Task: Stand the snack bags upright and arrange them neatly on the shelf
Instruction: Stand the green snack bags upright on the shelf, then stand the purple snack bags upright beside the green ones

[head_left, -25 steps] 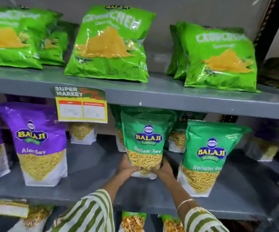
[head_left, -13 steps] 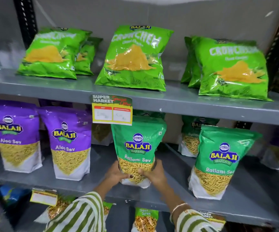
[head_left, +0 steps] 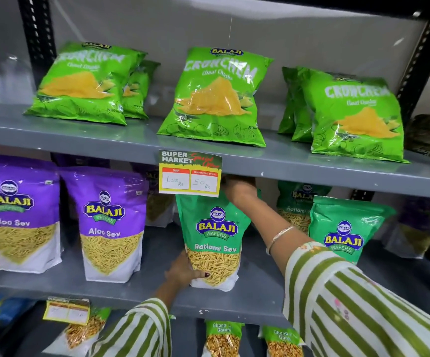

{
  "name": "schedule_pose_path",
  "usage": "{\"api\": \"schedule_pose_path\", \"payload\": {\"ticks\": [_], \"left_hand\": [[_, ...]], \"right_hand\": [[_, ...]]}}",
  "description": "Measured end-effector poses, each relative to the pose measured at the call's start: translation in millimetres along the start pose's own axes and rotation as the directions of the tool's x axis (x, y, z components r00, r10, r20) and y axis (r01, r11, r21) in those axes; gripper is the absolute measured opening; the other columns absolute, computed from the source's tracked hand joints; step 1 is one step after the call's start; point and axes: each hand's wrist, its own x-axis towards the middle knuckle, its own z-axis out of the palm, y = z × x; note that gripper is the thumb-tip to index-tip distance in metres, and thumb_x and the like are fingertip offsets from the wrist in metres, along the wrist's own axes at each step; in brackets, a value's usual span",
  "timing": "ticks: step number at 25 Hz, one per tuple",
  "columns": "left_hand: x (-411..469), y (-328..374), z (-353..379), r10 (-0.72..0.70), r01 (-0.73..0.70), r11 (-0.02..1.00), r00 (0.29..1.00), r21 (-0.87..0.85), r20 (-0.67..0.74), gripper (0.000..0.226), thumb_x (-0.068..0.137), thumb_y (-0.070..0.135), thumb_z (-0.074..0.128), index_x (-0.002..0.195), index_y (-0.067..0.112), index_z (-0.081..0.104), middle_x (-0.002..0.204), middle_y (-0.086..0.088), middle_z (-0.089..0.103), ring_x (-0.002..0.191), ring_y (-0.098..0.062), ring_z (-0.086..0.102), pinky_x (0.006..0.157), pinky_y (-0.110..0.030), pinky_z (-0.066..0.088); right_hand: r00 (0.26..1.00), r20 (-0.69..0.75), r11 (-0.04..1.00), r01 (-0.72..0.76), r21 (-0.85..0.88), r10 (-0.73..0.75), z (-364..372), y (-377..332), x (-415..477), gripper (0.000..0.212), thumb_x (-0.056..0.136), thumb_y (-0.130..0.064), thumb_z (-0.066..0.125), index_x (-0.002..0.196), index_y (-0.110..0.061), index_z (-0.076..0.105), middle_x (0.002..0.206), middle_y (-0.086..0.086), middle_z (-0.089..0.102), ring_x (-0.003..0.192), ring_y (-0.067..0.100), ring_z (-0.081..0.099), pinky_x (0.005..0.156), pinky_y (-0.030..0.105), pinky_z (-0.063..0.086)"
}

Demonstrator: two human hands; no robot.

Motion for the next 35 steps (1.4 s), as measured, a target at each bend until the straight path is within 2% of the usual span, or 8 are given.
{"api": "schedule_pose_path", "payload": {"ticks": [7, 13, 18, 21, 25, 28, 32, 35], "left_hand": [[4.8, -14.3, 3.6, -0.028, 0.034, 0.995, 0.998, -0.097, 0.063, 0.116, 0.031, 0.037, 0.09, 0.131, 0.009, 0.038, 0.133, -0.01, 0.054, 0.126, -0.027, 0.048, 0.108, -0.037, 0.039], [10.0, -22.6, 19.7, -0.052, 0.048, 0.998, 0.991, -0.038, -0.122, 0.055, 0.062, 0.011, 0.081, 0.109, 0.007, 0.051, 0.125, -0.017, 0.06, 0.114, -0.029, 0.056, 0.089, -0.032, 0.044], [8.5, -19.9, 22.2, -0.035, 0.036, 0.999, 0.991, 0.006, -0.128, 0.064, 0.065, 0.012, 0.08, 0.12, 0.003, 0.049, 0.128, -0.015, 0.058, 0.118, -0.027, 0.054, 0.091, -0.03, 0.043], [3.4, -19.3, 20.3, -0.047, 0.048, 0.999, 0.997, 0.013, -0.058, 0.068, 0.067, 0.017, 0.079, 0.126, 0.007, 0.045, 0.132, -0.01, 0.056, 0.122, -0.026, 0.052, 0.09, -0.028, 0.04], [-10.8, -24.7, -7.5, -0.046, 0.056, 0.993, 0.994, 0.105, -0.1, 0.066, 0.067, 0.026, 0.079, 0.122, 0.002, 0.051, 0.126, -0.013, 0.06, 0.118, -0.026, 0.055, 0.096, -0.032, 0.044], [-20.4, -38.2, -61.6, -0.073, 0.118, 0.964, 0.979, 0.24, -0.189, 0.042, 0.066, 0.036, 0.076, 0.069, -0.005, 0.065, 0.063, -0.009, 0.062, 0.078, -0.027, 0.063, 0.073, -0.036, 0.048], [-40.8, -59.5, -148.5, -0.358, 0.418, 0.867, 0.901, 0.272, -0.247, 0.036, 0.076, 0.032, 0.069, 0.052, 0.011, 0.051, 0.043, 0.0, 0.054, 0.043, -0.016, 0.056, 0.048, -0.023, 0.044], [-34.6, -84.3, -206.2, -0.14, 0.331, 0.817, 0.908, 0.472, -0.396, 0.035, 0.071, 0.034, 0.073, 0.055, 0.016, 0.049, 0.059, 0.0, 0.052, 0.081, -0.027, 0.066, 0.063, -0.029, 0.04]], "right_hand": [[0.867, -0.48, 0.98, -0.047, 0.193, 0.136, 42.0, 66.3, -18.5, 0.077, 0.071, -0.06, 0.061, 0.115, 0.003, 0.05, 0.125, 0.025, 0.055, 0.121, 0.033, 0.047, 0.114, 0.049, 0.024], [0.957, 0.273, 0.748, -0.251, 0.614, 0.097, 133.7, 140.8, -38.0, 0.082, 0.067, -0.02, 0.081, 0.133, -0.005, 0.034, 0.136, 0.01, 0.049, 0.129, 0.027, 0.045, 0.107, 0.041, 0.04], [0.974, 0.202, 0.79, -0.201, 0.579, 0.099, 158.3, 153.2, -42.6, 0.068, 0.067, -0.009, 0.08, 0.126, -0.002, 0.046, 0.116, 0.006, 0.058, 0.108, 0.016, 0.051, 0.087, 0.023, 0.039], [0.953, 0.282, 0.873, -0.226, 0.433, 0.107, 152.6, 148.1, -40.1, 0.092, 0.05, -0.039, 0.087, 0.127, -0.005, 0.047, 0.128, 0.009, 0.058, 0.116, 0.023, 0.056, 0.1, 0.034, 0.046], [0.671, 0.701, 0.97, -0.193, -0.15, 0.242, 116.8, 116.7, -40.2, 0.057, 0.082, -0.036, 0.065, 0.126, -0.004, 0.047, 0.129, 0.017, 0.057, 0.068, 0.02, 0.058, 0.075, 0.032, 0.057], [0.432, 0.844, 0.948, -0.152, -0.279, 0.318, 122.8, 63.5, -38.0, 0.046, 0.086, -0.042, 0.056, 0.106, -0.001, 0.052, 0.093, 0.014, 0.062, 0.064, 0.021, 0.056, 0.086, 0.038, 0.051], [0.664, 0.747, 0.999, 0.018, 0.03, -0.035, 182.8, -11.9, -39.0, 0.037, 0.081, -0.04, 0.065, 0.09, -0.005, 0.057, 0.093, 0.014, 0.057, 0.069, 0.019, 0.062, 0.076, 0.035, 0.053], [0.892, 0.439, 0.946, -0.04, 0.321, -0.111, 234.8, -47.1, -28.1, 0.078, 0.071, -0.033, 0.075, 0.134, -0.005, 0.038, 0.141, 0.012, 0.041, 0.131, 0.024, 0.042, 0.105, 0.04, 0.041]]}}
